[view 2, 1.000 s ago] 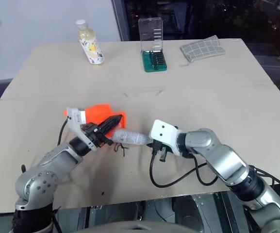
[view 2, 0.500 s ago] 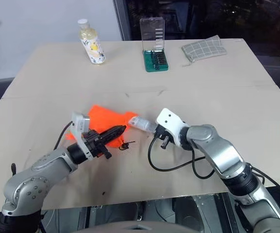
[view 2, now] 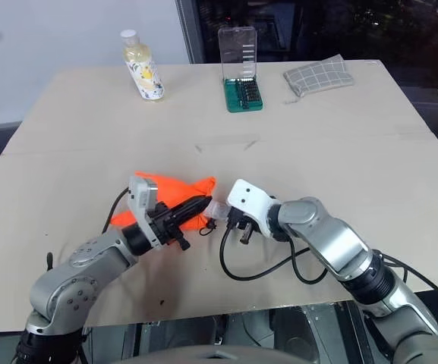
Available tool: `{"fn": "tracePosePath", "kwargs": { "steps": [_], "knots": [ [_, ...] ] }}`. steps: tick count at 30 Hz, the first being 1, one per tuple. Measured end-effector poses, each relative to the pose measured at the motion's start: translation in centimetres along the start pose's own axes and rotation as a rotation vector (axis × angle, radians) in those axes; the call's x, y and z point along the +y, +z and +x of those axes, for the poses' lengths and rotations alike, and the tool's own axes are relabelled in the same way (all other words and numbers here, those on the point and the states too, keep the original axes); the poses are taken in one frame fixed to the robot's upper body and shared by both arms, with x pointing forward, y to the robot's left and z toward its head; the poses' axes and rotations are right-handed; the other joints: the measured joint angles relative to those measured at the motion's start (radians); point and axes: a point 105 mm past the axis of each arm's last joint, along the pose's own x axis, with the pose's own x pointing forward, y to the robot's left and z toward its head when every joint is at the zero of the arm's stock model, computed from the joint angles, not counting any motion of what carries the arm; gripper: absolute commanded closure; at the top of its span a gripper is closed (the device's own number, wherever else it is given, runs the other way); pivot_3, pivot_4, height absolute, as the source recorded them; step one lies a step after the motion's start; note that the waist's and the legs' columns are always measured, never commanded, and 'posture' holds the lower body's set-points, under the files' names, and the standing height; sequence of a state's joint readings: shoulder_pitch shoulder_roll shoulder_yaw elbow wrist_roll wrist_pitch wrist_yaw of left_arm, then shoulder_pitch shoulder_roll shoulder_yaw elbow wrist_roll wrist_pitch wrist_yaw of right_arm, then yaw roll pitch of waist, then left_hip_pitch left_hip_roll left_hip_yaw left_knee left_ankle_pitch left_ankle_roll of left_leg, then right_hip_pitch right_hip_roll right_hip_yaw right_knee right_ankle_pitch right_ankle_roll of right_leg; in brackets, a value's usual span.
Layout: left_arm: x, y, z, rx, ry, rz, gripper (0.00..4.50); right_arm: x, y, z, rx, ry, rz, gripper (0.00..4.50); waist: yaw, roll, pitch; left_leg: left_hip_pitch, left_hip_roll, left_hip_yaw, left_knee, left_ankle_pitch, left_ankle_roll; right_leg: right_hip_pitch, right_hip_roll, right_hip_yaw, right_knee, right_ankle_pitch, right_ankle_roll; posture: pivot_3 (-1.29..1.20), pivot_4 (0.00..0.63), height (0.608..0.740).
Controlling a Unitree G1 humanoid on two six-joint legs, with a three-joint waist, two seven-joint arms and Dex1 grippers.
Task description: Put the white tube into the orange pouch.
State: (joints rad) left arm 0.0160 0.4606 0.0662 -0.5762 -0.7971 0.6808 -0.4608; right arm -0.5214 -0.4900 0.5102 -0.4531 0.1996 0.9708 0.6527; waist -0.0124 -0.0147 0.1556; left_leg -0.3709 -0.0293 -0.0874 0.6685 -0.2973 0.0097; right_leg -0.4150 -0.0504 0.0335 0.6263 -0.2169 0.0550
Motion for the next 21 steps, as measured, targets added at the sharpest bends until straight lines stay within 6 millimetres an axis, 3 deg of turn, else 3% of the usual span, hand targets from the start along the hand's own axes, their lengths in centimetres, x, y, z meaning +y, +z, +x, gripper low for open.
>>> {"fn": "tracePosePath", "kwargs": {
  "steps": [5,10,21],
  "knots": [
    [0.2,-0.8,-0.4,0.013,0.027,0.009,4.5,-0.4,0.1,0.3,0.003,0.005,-0.008,4.16,-0.002,0.0,0.0,0.0,0.0,0.0,0.0,0.0,0.0,0.0,0.0,0.0,0.0,0.0,0.0,0.0,0.15,0.74],
    [-0.7,-2.1,-0.2,0.062,-0.017,0.079,4.5,-0.7,2.2,1.7,-0.05,0.019,-0.058,4.16,-0.001,0.001,0.0,0.0,0.0,0.0,0.0,0.0,0.0,0.0,0.001,0.0,0.0,0.0,0.0,0.0,0.15,0.74],
    [-1.4,-1.8,-0.3,0.056,-0.094,0.239,4.5,-1.3,4.3,4.4,-0.088,0.057,-0.123,4.16,-0.002,0.002,0.001,0.0,0.0,0.0,0.0,0.0,0.0,0.0,0.0,0.0,0.0,0.0,0.0,0.0,0.15,0.74]
  ]
}}
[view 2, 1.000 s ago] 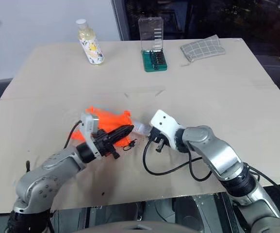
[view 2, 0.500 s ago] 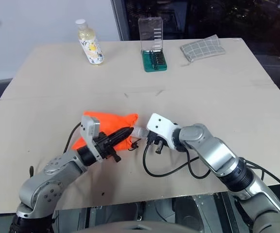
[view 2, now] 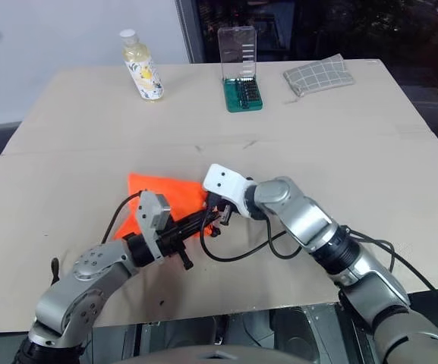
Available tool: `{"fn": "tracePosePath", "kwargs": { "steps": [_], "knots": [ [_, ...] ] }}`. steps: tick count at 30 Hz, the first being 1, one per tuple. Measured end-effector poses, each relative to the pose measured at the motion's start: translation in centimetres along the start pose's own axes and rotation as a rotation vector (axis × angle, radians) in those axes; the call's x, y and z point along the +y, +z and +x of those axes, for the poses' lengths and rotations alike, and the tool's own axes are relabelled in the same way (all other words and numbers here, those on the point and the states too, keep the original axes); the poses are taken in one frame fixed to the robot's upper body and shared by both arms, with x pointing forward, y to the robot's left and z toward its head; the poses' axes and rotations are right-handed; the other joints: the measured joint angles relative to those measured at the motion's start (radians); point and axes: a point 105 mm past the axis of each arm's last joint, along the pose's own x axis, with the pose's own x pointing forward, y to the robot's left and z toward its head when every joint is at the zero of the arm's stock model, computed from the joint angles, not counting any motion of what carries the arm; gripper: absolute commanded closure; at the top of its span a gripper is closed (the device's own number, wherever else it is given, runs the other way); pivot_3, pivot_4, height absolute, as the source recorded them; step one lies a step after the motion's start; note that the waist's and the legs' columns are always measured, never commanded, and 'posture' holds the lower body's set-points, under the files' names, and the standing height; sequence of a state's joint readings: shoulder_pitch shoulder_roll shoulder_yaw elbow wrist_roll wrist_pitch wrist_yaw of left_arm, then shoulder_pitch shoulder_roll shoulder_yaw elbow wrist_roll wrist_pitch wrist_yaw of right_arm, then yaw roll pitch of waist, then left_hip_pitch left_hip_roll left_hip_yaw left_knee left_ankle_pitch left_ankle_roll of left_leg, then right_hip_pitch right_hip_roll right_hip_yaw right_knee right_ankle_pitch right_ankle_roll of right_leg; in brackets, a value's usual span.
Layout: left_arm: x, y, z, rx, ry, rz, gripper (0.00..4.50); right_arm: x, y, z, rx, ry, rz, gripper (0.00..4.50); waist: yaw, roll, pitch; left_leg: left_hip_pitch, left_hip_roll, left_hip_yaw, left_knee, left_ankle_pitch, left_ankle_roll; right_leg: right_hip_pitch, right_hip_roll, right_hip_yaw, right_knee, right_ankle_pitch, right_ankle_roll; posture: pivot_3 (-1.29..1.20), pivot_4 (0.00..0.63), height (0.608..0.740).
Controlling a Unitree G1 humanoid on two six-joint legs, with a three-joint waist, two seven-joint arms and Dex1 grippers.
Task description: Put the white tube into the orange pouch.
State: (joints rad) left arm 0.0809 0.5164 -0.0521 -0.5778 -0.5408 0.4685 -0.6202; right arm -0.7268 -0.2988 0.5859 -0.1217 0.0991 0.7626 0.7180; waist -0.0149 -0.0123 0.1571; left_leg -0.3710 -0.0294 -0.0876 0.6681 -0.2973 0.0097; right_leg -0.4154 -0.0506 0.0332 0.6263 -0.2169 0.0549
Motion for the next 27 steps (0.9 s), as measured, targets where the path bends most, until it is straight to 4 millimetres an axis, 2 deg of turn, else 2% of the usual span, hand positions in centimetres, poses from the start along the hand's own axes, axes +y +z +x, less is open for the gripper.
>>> {"fn": "tracePosePath", "kwargs": {
  "steps": [5,7,9,12,14,16,21,24,27],
  "knots": [
    [0.0,0.1,0.1,-0.017,-0.006,0.017,4.5,-0.5,0.5,0.7,-0.013,0.007,-0.035,4.16,0.0,0.0,0.0,0.0,0.0,0.0,0.0,0.0,0.0,0.0,0.0,0.0,0.0,0.0,0.0,0.0,0.15,0.74],
    [0.1,0.0,0.1,-0.019,-0.001,0.021,4.5,-0.7,0.6,0.9,-0.016,0.006,-0.051,3.3,0.0,0.001,0.0,0.0,0.0,0.0,0.0,0.0,0.0,0.0,0.0,0.0,0.0,0.0,0.0,0.0,0.15,0.74],
    [0.4,-0.2,0.0,-0.017,0.012,0.023,4.5,-0.8,0.8,1.3,-0.031,0.006,-0.052,2.77,-0.001,0.001,0.0,0.0,0.0,0.0,0.0,0.0,0.0,0.0,0.0,0.0,0.0,0.0,0.0,0.0,0.15,0.74],
    [0.3,-0.3,0.0,-0.022,0.005,0.015,4.5,-0.8,1.3,1.7,-0.06,0.004,-0.047,1.46,-0.002,0.001,0.001,0.0,0.0,0.0,0.0,0.0,0.0,0.0,0.0,0.0,0.0,0.0,0.0,0.0,0.15,0.74],
    [0.4,-0.3,0.0,-0.038,0.014,0.003,4.5,-1.7,1.7,1.6,-0.091,-0.036,-0.005,0.61,0.0,0.001,0.001,0.0,0.0,0.0,0.0,0.0,0.0,0.0,0.0,0.0,0.0,0.0,0.0,0.0,0.15,0.74],
    [0.7,0.1,0.0,-0.078,0.033,-0.045,4.5,-2.4,1.9,1.2,-0.124,-0.067,0.061,0.06,0.002,0.002,0.001,0.0,0.0,-0.001,0.0,0.0,0.0,0.0,0.0,0.0,0.0,0.0,0.0,0.0,0.15,0.74],
    [1.2,1.8,0.2,-0.176,0.024,-0.162,4.5,-3.3,2.9,-0.6,-0.191,-0.099,0.158,0.06,0.0,0.002,0.001,-0.001,0.0,-0.001,0.0,0.0,0.0,0.0,-0.001,-0.001,0.0,0.0,0.0,0.0,0.15,0.74],
    [1.3,2.2,0.4,-0.206,0.018,-0.243,4.5,-3.8,2.3,-2.2,-0.188,-0.117,0.188,0.06,0.002,0.002,0.001,-0.001,0.0,-0.002,0.0,0.0,0.0,0.0,-0.001,-0.001,0.0,0.0,0.0,0.0,0.15,0.74],
    [5.1,2.0,-1.0,-0.214,0.214,-0.287,4.5,-2.9,1.5,-3.5,-0.182,-0.052,0.213,0.06,-0.001,0.001,0.001,-0.001,0.0,-0.002,0.0,0.0,0.0,0.0,-0.001,-0.002,0.001,0.0,0.0,0.0,0.15,0.74]
  ]
}}
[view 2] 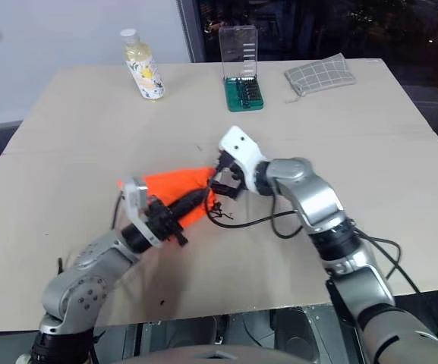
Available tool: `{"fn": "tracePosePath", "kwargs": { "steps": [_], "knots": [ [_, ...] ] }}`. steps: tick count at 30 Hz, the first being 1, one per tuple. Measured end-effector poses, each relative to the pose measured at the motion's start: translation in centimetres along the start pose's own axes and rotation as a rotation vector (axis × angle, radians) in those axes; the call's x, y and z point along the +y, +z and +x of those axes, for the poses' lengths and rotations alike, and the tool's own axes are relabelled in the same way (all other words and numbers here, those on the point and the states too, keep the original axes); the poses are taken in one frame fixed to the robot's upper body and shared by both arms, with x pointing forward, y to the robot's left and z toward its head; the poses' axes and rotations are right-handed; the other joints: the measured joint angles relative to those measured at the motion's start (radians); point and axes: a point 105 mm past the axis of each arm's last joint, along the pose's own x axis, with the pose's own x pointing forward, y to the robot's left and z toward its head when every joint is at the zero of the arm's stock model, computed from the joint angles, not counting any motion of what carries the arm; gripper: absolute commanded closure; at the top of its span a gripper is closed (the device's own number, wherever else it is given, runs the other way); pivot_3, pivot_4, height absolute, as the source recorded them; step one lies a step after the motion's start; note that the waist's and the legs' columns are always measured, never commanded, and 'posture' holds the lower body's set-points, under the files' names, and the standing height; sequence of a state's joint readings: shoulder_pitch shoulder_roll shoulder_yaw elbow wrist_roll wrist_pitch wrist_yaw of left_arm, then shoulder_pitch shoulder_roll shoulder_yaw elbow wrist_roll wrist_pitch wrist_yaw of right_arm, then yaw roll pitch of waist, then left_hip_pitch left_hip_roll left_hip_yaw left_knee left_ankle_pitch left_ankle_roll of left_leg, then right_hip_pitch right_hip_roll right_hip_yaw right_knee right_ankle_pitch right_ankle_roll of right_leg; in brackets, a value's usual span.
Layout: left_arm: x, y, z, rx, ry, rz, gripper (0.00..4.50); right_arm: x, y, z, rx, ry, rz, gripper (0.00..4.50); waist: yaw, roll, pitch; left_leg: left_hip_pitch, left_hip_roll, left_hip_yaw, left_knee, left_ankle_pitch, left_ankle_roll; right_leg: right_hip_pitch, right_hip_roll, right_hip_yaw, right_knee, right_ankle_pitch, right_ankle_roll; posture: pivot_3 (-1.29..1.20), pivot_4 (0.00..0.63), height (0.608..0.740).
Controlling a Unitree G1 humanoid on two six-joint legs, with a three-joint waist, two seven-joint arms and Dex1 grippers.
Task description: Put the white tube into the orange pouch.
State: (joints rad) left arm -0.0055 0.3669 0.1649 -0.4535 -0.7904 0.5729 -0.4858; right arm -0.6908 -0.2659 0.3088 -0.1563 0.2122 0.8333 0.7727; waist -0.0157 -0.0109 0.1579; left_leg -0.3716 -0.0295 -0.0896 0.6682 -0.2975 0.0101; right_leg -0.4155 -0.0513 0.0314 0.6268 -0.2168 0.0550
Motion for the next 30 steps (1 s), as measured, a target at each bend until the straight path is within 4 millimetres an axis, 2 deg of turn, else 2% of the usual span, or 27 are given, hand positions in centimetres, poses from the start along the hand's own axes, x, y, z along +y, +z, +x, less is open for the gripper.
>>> {"fn": "tracePosePath", "kwargs": {
  "steps": [1,3,6,8,9,12,16,18,22,30],
  "knots": [
    [0.6,0.4,0.1,-0.011,0.035,-0.009,4.5,0.4,-0.4,-0.4,0.007,0.023,0.012,0.06,-0.001,0.0,0.0,0.0,0.0,0.0,0.0,0.0,0.0,0.0,0.0,0.0,0.0,0.0,0.0,0.0,0.15,0.74],
    [0.4,0.7,0.7,-0.021,0.036,-0.042,4.5,0.9,-0.9,-1.3,0.02,0.059,0.022,0.06,0.003,0.0,0.0,0.0,0.0,0.0,0.0,0.0,0.0,0.0,0.0,0.0,0.0,0.0,0.0,0.0,0.15,0.74],
    [1.1,0.3,1.0,0.004,0.067,-0.074,4.5,1.1,-2.3,-2.9,0.065,0.067,0.037,0.06,0.003,0.0,0.0,0.0,-0.001,0.0,0.0,0.0,0.0,0.0,-0.001,0.0,0.0,0.0,0.0,0.0,0.15,0.74],
    [1.4,0.1,0.9,0.012,0.08,-0.089,4.5,1.1,-3.1,-3.3,0.087,0.062,0.054,0.06,0.001,0.0,0.0,0.0,-0.001,0.001,0.0,0.0,0.0,0.0,-0.001,0.0,0.0,0.0,0.0,0.0,0.15,0.74],
    [1.3,0.0,1.0,0.021,0.072,-0.094,4.5,1.8,-3.6,-3.2,0.098,0.07,0.078,0.06,-0.001,0.0,0.0,0.0,0.0,0.001,0.0,0.0,0.0,0.0,0.001,0.001,0.0,0.0,0.0,0.0,0.15,0.74],
    [1.2,0.1,1.2,0.031,0.062,-0.099,4.5,3.6,-4.0,-1.8,0.11,0.086,0.137,0.06,-0.002,0.0,0.0,0.0,0.0,0.001,0.0,0.001,-0.001,0.0,0.001,0.001,0.001,0.0,0.0,0.0,0.15,0.74],
    [1.1,0.2,1.4,0.037,0.063,-0.107,4.5,4.3,-3.6,0.0,0.087,0.032,0.208,0.06,0.001,0.0,0.0,0.0,0.0,0.0,0.0,0.001,-0.002,0.0,0.0,0.001,0.001,0.0,0.0,0.0,0.15,0.74],
    [1.1,0.1,1.4,0.039,0.065,-0.11,4.5,4.3,-3.8,0.3,0.097,0.008,0.233,0.06,0.005,0.0,0.0,0.0,-0.001,0.0,0.0,0.001,-0.001,0.0,-0.001,0.0,0.001,0.0,0.0,0.0,0.15,0.74],
    [1.1,0.1,1.4,0.039,0.065,-0.119,4.5,4.0,-5.6,0.5,0.157,-0.044,0.3,0.06,0.003,0.0,0.0,0.0,-0.001,0.0,0.0,0.001,-0.001,0.0,-0.001,0.0,0.0,0.0,0.0,0.0,0.15,0.74],
    [0.9,0.3,1.4,0.033,0.066,-0.115,4.5,2.9,-6.0,0.9,0.163,-0.134,0.257,0.06,0.0,0.0,0.0,0.001,-0.001,0.0,0.0,0.001,-0.002,0.0,0.001,0.0,0.001,0.0,0.0,0.0,0.15,0.74]
  ]
}}
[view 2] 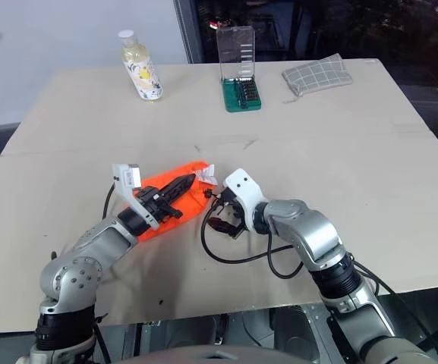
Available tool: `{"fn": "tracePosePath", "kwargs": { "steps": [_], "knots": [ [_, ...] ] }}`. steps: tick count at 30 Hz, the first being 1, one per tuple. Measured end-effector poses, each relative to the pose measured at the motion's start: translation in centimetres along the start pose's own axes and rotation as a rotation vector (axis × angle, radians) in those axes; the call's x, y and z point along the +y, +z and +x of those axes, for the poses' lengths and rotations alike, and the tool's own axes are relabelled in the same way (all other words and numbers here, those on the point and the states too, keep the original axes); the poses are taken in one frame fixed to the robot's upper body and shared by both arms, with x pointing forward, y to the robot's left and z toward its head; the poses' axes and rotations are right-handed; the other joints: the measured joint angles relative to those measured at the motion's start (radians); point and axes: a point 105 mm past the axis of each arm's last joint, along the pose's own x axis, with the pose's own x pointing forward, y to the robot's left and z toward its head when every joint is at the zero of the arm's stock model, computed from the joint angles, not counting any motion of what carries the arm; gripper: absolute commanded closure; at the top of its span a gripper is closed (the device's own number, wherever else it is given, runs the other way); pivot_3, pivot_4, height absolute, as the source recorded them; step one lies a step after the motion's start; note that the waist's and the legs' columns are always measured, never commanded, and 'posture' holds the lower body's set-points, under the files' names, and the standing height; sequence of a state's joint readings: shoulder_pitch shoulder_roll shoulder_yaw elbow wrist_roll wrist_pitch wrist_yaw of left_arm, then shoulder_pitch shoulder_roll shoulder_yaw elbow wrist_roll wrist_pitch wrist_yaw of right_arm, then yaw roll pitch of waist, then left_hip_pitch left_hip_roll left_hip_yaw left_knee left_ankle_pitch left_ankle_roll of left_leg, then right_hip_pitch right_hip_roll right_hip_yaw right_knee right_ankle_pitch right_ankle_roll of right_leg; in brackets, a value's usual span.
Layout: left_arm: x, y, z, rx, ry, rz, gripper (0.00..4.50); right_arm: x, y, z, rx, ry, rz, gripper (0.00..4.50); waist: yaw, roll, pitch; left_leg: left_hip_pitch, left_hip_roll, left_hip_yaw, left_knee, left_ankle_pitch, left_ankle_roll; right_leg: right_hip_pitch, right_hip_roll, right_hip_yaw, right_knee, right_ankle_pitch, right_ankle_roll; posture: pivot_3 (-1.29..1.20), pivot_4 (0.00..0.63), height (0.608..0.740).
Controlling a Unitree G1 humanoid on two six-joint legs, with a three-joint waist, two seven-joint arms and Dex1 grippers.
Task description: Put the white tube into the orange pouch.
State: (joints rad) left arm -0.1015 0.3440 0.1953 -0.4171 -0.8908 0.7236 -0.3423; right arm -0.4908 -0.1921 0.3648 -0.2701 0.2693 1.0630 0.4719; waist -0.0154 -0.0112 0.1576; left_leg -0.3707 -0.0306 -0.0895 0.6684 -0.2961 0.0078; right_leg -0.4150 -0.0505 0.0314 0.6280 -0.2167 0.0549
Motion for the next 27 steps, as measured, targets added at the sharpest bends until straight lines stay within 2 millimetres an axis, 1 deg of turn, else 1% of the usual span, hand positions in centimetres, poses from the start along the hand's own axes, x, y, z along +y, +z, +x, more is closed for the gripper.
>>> {"fn": "tracePosePath", "kwargs": {
  "steps": [6,7,9,10,11,12,13,14,17,18,24,27],
  "knots": [
    [0.0,-0.1,-0.1,0.002,0.002,-0.001,4.5,-0.4,0.3,0.4,-0.018,-0.022,-0.015,0.06,0.0,0.0,0.0,0.0,0.0,0.0,0.0,0.0,0.0,0.0,0.0,0.0,0.0,0.0,0.0,0.0,0.15,0.74],
    [0.0,-0.1,-0.1,0.002,0.002,-0.001,4.5,-0.3,0.4,0.6,-0.021,-0.025,-0.026,0.29,0.0,0.0,0.0,0.0,0.0,0.0,0.0,0.0,0.0,0.0,0.0,0.0,0.0,0.0,0.0,0.0,0.15,0.74],
    [0.0,-0.1,-0.1,0.001,0.002,-0.001,4.5,-0.4,0.4,0.9,-0.018,-0.038,-0.056,0.92,-0.001,0.0,0.0,0.0,0.0,0.0,0.0,0.0,0.0,0.0,0.0,0.0,0.0,0.0,0.0,0.0,0.15,0.74],
    [0.0,-0.1,-0.1,0.001,0.002,-0.001,4.5,-0.5,0.3,1.0,-0.018,-0.044,-0.068,1.37,-0.001,0.0,0.0,0.0,0.0,0.0,0.0,0.0,0.0,0.0,0.0,0.0,0.0,0.0,0.0,0.0,0.15,0.74],
    [0.0,-0.1,-0.1,0.001,0.001,-0.002,4.5,-0.5,0.3,1.0,-0.019,-0.048,-0.077,1.9,-0.001,0.0,0.0,0.0,0.0,0.0,0.0,0.0,0.0,0.0,0.0,0.0,0.0,0.0,0.0,0.0,0.15,0.74],
    [0.0,-0.1,-0.1,0.001,0.001,-0.002,4.5,-0.6,0.3,1.1,-0.02,-0.05,-0.079,2.27,-0.001,0.0,0.0,0.0,0.0,0.0,0.0,0.0,0.0,0.0,0.0,0.0,0.0,0.0,0.0,0.0,0.15,0.74],
    [0.0,-0.1,-0.1,0.001,0.001,-0.002,4.5,-0.6,0.3,1.1,-0.021,-0.051,-0.083,2.8,-0.001,0.0,0.0,0.0,0.0,0.0,0.0,0.0,0.0,0.0,0.0,0.0,0.0,0.0,0.0,0.0,0.15,0.74],
    [0.0,-0.1,-0.1,0.001,0.0,-0.003,4.5,-0.6,0.3,1.1,-0.022,-0.051,-0.086,3.03,-0.001,0.0,0.0,0.0,0.0,0.0,0.0,0.0,0.0,0.0,0.0,0.0,0.0,0.0,0.0,0.0,0.15,0.74],
    [0.0,-0.1,-0.1,0.001,0.0,-0.002,4.5,-0.7,0.1,1.1,-0.018,-0.054,-0.101,4.33,-0.001,0.0,0.0,0.0,0.0,0.0,0.0,0.0,0.0,0.0,0.0,0.0,0.0,0.0,0.0,0.0,0.15,0.74],
    [0.0,-0.1,-0.1,0.001,0.0,-0.002,4.5,-0.8,0.2,1.1,-0.018,-0.056,-0.103,4.43,-0.001,0.0,0.0,0.0,0.0,0.0,0.0,0.0,0.0,0.0,0.0,0.0,0.0,0.0,0.0,0.0,0.15,0.74],
    [0.0,-0.1,-0.1,0.001,-0.001,-0.001,4.5,-0.8,0.1,1.1,-0.028,-0.057,-0.099,4.43,-0.001,0.0,0.0,0.0,0.0,0.0,0.0,0.0,0.0,0.0,0.0,0.0,0.0,0.0,0.0,0.0,0.15,0.74],
    [0.1,-0.1,-0.1,0.002,0.005,0.006,4.5,-1.0,0.1,0.7,-0.05,-0.065,-0.066,4.43,0.0,0.0,0.0,0.0,0.0,0.0,0.0,0.0,0.0,0.0,0.0,0.0,0.0,0.0,0.0,0.0,0.15,0.74]
  ]
}}
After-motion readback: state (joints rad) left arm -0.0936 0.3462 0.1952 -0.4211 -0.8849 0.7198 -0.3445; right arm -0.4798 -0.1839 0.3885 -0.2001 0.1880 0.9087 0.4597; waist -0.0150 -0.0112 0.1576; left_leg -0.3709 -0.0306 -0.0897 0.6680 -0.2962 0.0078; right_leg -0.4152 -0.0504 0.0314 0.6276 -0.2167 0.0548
